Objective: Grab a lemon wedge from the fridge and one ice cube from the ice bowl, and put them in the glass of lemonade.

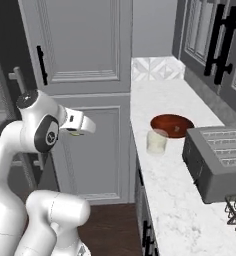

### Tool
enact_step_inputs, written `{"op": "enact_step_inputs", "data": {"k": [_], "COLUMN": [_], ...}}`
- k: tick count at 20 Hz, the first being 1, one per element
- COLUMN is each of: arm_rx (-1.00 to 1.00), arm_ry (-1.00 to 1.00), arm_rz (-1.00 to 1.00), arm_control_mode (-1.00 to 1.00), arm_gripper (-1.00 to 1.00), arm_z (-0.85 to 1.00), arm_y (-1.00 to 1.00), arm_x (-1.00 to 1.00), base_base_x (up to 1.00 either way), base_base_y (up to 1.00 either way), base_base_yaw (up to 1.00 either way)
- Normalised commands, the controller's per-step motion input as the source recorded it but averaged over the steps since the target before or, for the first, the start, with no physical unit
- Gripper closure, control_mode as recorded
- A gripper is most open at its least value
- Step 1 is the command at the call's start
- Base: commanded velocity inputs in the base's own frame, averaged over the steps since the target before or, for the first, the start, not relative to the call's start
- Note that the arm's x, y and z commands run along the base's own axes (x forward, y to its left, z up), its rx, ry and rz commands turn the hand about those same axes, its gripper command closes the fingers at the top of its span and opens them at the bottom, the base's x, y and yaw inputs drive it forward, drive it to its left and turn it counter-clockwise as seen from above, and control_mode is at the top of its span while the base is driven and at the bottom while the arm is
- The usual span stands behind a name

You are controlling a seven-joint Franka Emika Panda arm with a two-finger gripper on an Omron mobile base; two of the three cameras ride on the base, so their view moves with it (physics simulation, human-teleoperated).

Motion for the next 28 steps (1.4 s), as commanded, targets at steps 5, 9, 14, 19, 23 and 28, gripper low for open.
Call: {"op": "enact_step_inputs", "data": {"k": [5, 9, 14, 19, 23, 28], "arm_rx": [0.00, 0.00, 0.00, 0.00, 0.00, 0.00], "arm_ry": [0.00, 0.00, 0.00, 0.00, 0.00, 0.00], "arm_rz": [0.00, 0.00, 0.00, 0.00, 0.00, 0.00], "arm_control_mode": [1.00, 1.00, 1.00, 1.00, 1.00, 1.00], "arm_gripper": [1.00, 1.00, 1.00, 1.00, 1.00, 1.00], "arm_z": [0.00, 0.00, 0.00, 0.00, 0.00, 0.00], "arm_y": [0.00, 0.00, 0.00, 0.00, 0.00, 0.00], "arm_x": [0.00, 0.00, 0.00, 0.00, 0.00, 0.00], "base_base_x": [0.70, 0.51, 0.48, 0.58, 0.52, 0.42], "base_base_y": [-0.39, -0.57, -0.38, -0.08, -0.17, -0.12], "base_base_yaw": [-0.22, -0.28, -0.33, -0.39, -0.47, -0.49]}}
